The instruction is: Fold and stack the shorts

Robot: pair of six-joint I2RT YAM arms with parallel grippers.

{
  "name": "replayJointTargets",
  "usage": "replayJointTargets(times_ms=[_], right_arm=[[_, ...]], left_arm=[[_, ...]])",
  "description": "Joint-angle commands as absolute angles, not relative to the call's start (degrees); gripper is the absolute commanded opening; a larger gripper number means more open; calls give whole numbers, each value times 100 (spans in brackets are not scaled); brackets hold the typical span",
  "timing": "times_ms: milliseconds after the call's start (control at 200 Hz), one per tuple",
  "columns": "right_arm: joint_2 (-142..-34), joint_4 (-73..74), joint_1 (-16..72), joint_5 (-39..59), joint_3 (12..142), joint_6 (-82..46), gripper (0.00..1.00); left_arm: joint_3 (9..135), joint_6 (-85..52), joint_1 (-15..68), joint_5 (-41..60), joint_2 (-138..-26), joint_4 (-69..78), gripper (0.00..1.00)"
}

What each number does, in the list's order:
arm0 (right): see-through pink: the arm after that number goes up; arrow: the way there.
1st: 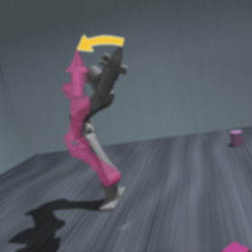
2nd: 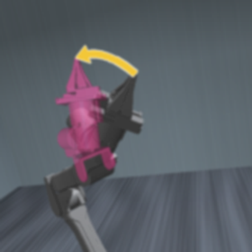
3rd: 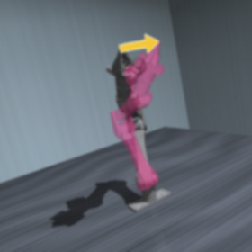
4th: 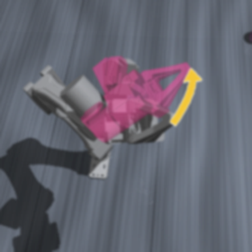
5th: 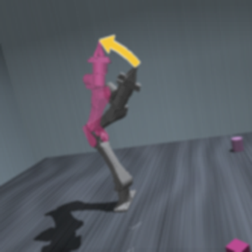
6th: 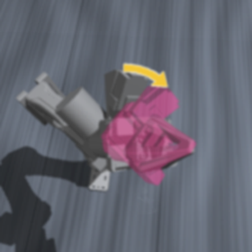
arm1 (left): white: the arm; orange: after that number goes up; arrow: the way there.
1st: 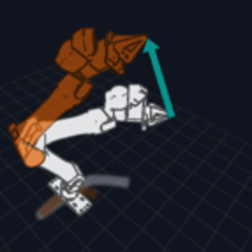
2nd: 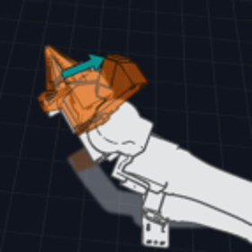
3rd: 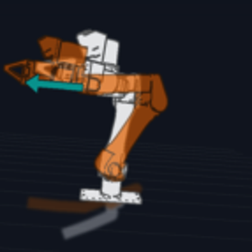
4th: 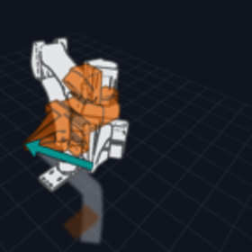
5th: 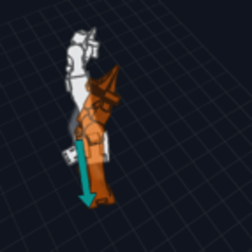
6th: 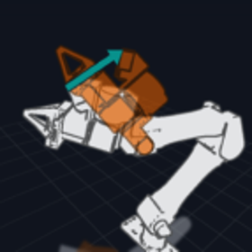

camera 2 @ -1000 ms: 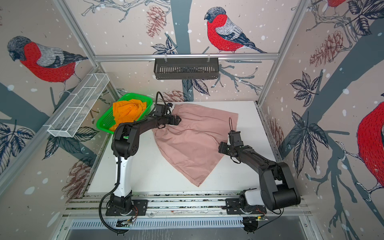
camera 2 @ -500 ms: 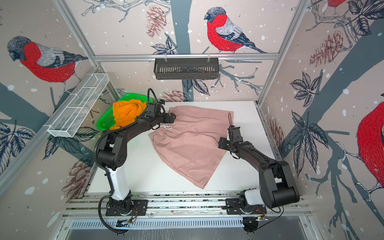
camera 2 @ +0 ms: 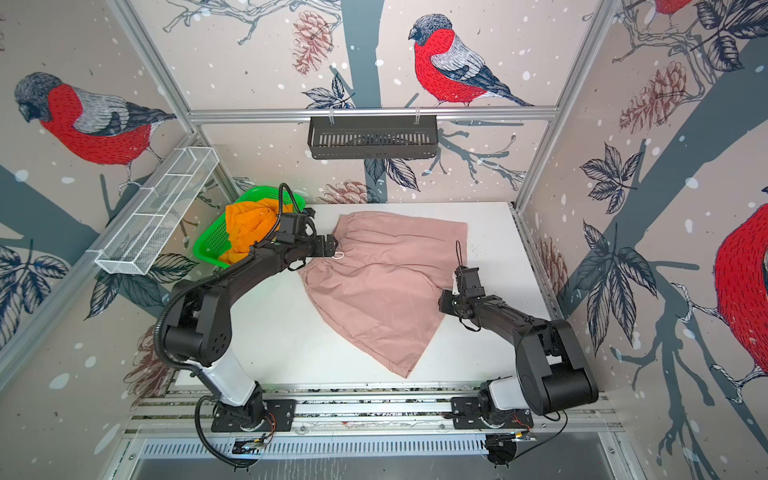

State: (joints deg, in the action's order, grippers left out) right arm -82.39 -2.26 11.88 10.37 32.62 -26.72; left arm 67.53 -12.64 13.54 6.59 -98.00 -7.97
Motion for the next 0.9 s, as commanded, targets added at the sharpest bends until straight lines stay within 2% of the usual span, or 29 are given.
replayJointTargets(times_ms=[0, 60, 255, 300, 340, 400, 445, 545, 635, 710, 895], right_arm=[[-8502, -91, 1035, 1058, 3480, -2453, 16], [-8621, -83, 873, 1217, 3568, -2398, 9], [-9003, -502, 440, 982, 4392, -2204, 9], [-9139, -464, 369, 997, 4583, -2153, 12], [-9296, -499, 312, 1019, 4800, -2110, 20], [-9485, -712, 228, 1139, 5135, -2039, 36], [-9453, -739, 116, 1512, 5202, -2080, 44], [-8892, -885, -149, 2341, 5003, -2323, 50], [-8160, -1600, -137, 2251, 4915, -2360, 58], [-7588, -2233, -15, 2055, 4850, -2518, 58], [-6422, -3558, 1224, 1518, 4419, -3697, 59]], left_arm=[[6468, -1436, 1221, 437, -9589, -860, 98], [6318, -1472, 1148, 457, -9486, -892, 98], [5930, -1676, 1108, 298, -9250, -1096, 98], [5831, -1721, 1107, 304, -9194, -1094, 98], [5750, -1783, 1092, 316, -9129, -1077, 98], [5525, -1871, 1058, 374, -9011, -1032, 98], [5375, -1944, 1002, 457, -8921, -971, 98], [5093, -2185, 764, 812, -8728, -805, 98], [4670, -2561, 538, 1358, -8482, -248, 98], [4384, -2825, 441, 1689, -8291, 151, 98], [4182, -3039, 399, 1881, -8220, 372, 98]])
